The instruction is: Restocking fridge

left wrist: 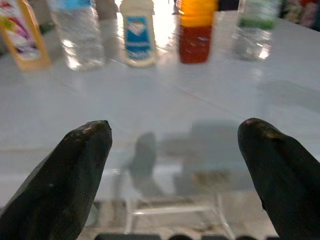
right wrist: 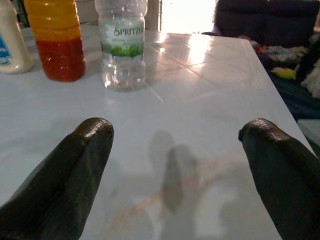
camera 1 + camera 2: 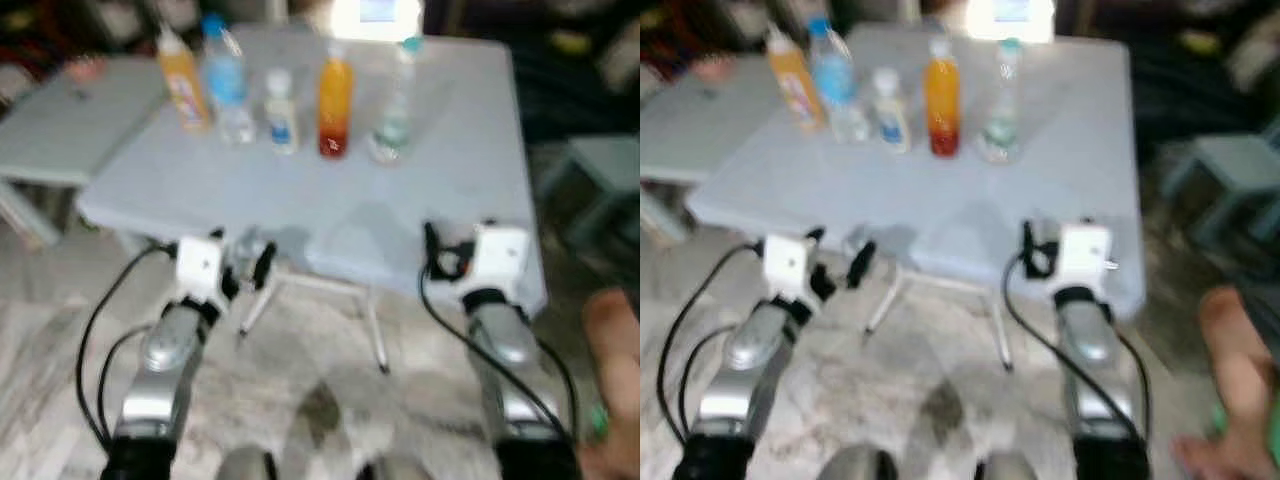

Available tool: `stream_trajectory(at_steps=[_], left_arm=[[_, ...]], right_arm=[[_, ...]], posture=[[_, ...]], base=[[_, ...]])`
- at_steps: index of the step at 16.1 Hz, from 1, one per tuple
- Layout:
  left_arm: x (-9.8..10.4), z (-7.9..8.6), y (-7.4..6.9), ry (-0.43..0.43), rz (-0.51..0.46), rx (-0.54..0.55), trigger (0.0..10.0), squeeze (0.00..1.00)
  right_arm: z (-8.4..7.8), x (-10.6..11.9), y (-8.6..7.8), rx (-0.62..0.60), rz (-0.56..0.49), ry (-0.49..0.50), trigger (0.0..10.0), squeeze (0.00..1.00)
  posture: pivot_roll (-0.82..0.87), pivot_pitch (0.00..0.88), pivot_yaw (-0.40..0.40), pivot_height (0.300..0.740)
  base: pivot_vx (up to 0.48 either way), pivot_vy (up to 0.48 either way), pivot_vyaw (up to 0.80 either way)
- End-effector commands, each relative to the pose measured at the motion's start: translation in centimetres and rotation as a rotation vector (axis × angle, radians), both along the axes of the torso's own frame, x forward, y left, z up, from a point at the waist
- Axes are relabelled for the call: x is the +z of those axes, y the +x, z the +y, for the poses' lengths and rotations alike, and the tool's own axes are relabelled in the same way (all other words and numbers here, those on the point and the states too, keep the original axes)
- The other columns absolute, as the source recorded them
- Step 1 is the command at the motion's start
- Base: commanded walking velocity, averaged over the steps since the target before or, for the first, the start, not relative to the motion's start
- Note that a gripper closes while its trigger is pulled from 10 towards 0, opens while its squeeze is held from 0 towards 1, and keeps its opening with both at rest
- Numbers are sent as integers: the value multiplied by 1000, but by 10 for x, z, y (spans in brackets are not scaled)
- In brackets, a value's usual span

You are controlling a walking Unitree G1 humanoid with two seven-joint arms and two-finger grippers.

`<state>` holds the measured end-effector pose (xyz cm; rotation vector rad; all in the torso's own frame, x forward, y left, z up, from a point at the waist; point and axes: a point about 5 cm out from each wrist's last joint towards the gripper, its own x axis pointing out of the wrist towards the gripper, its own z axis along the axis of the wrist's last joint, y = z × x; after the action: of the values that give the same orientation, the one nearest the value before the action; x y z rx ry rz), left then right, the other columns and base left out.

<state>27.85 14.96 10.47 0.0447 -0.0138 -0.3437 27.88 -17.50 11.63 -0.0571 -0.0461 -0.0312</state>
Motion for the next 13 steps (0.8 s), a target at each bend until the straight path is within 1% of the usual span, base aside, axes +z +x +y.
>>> stream_trajectory(at_steps=[1,4,5,6,7,10,11,12,13], left_arm=[[3,11,1,13,-3,29,10000,0],[1,14,-2,18,7,36,10000,0],[1,14,-2,8,9,45,10000,0],[1,14,-3,0,7,51,10000,0],[2,16,-6,-31,-9,47,10000,0],[-1,24,-13,-16,-3,79,10000,0],[-5,32,-19,-8,15,132,10000,0],[-8,38,-22,0,34,177,10000,0],[-10,40,-22,4,45,194,10000,0]], right_arm=[[9,3,1,20,-12,16,10000,0],[9,1,-4,19,-2,13,10000,0],[8,1,-6,19,0,11,10000,0],[7,1,-6,20,1,7,10000,0],[7,2,-7,23,-1,-5,10000,0],[7,1,-9,42,1,-28,10000,0],[9,9,-6,63,-31,-46,10000,0],[10,22,1,77,-73,-40,10000,0],[11,28,5,86,-91,-40,10000,0]], posture=[[-93,130,29,740],[-103,136,27,740],[-109,136,24,740],[-112,135,23,740],[-113,135,21,740],[-110,140,24,740],[-109,142,25,740],[-103,146,29,740],[-103,146,29,740]], base=[[398,0,0],[391,0,0],[326,0,0],[0,0,0],[0,0,0],[0,0,0],[0,0,0],[0,0,0],[0,0,0]])
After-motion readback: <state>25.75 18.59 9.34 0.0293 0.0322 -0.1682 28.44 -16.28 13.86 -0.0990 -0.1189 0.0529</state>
